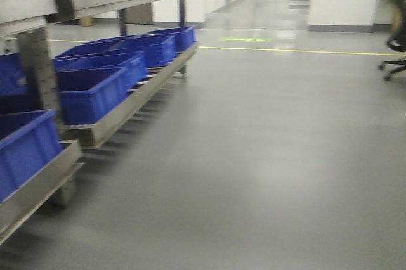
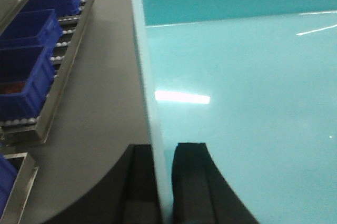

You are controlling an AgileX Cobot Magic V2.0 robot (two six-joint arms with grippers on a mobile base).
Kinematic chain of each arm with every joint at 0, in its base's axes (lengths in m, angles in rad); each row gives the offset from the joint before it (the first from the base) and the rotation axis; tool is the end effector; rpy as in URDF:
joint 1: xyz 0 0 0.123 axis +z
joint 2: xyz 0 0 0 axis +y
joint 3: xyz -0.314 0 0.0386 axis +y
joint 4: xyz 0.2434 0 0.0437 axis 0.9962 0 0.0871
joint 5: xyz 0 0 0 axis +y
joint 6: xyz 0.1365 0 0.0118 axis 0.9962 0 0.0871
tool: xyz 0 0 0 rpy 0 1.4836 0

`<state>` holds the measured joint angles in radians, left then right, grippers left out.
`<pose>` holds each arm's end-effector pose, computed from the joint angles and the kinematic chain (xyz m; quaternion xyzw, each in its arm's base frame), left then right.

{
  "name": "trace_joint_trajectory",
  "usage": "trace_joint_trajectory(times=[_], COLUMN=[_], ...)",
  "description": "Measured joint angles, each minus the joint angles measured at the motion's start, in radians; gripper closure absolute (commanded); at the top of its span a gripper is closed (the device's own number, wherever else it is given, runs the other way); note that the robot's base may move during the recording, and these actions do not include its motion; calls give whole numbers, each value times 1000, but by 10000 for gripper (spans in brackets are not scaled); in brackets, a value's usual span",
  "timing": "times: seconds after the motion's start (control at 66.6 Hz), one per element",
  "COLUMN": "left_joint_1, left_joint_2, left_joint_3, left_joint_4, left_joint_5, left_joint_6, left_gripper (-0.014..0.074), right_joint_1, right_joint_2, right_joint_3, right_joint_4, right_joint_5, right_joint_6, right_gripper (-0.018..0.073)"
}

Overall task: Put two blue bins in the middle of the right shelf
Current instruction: 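Drive the base away from the shelf carrying the teal bin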

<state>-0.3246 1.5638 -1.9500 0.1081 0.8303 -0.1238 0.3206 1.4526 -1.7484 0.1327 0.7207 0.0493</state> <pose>0.3575 -0.1088 0.5220 0.0894 0.8153 -0.0744 0.5672 0.3287 0.1218 0.5073 -0.0949 0.8087 0.1695 0.5552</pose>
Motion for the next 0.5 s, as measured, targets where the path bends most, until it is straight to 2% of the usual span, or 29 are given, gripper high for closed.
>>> trace_joint_trajectory(times=[0.495], left_joint_1=[0], left_joint_2=[0], left_joint_3=[0], left_joint_4=[2], left_joint_5=[0], left_joint_6=[0], left_gripper=[707], right_joint_1=[0], right_joint_2=[0], right_joint_3=[0], right_joint_4=[0], right_joint_5=[0], right_joint_6=[0], right_gripper=[712])
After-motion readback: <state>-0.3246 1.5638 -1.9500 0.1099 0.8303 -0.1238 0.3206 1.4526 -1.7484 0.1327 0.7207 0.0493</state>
